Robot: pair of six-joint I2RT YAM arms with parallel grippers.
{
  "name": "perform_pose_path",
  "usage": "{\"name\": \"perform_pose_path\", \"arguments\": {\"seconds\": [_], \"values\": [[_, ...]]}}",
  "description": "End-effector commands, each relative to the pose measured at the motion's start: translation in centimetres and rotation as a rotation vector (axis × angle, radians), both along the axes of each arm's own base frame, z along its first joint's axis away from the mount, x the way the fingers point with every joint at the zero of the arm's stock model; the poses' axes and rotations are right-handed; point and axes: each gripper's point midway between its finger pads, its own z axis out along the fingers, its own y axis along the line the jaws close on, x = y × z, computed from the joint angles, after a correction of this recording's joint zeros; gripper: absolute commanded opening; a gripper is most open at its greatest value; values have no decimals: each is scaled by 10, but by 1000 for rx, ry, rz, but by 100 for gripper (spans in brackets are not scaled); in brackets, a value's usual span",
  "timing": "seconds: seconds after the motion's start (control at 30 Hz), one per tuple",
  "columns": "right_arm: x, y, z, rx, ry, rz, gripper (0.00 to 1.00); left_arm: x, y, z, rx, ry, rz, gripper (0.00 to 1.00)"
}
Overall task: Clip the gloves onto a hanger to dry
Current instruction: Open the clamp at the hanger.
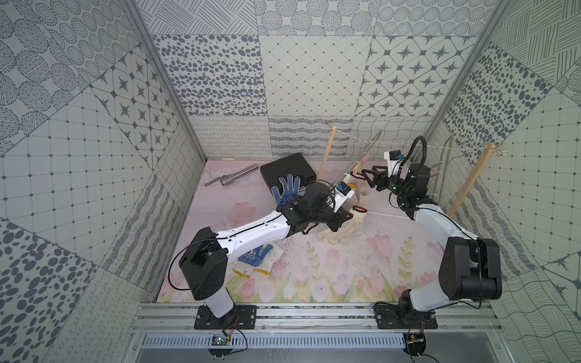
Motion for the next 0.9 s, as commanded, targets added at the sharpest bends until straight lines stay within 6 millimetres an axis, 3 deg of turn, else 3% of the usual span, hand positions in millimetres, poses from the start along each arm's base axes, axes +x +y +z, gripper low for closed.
{"name": "perform_pose_path", "arguments": {"seconds": [0.0, 0.17, 0.3, 0.43, 0.87], "values": [[-15, 1, 25, -9, -115, -23, 68, -2, -5, 8, -22, -19, -22, 0], [-45, 11, 27, -27, -157, -36, 67, -3, -6, 10, -27, -20, -24, 0], [-49, 16, 15, -39, -117, -41, 61, -5, -6, 11, -32, -19, -28, 0], [-33, 7, -6, -69, -2, -102, 53, -8, -5, 12, -37, -20, -30, 0], [31, -18, -61, -235, 174, -218, 49, -11, -8, 12, -36, -18, -35, 0]]}}
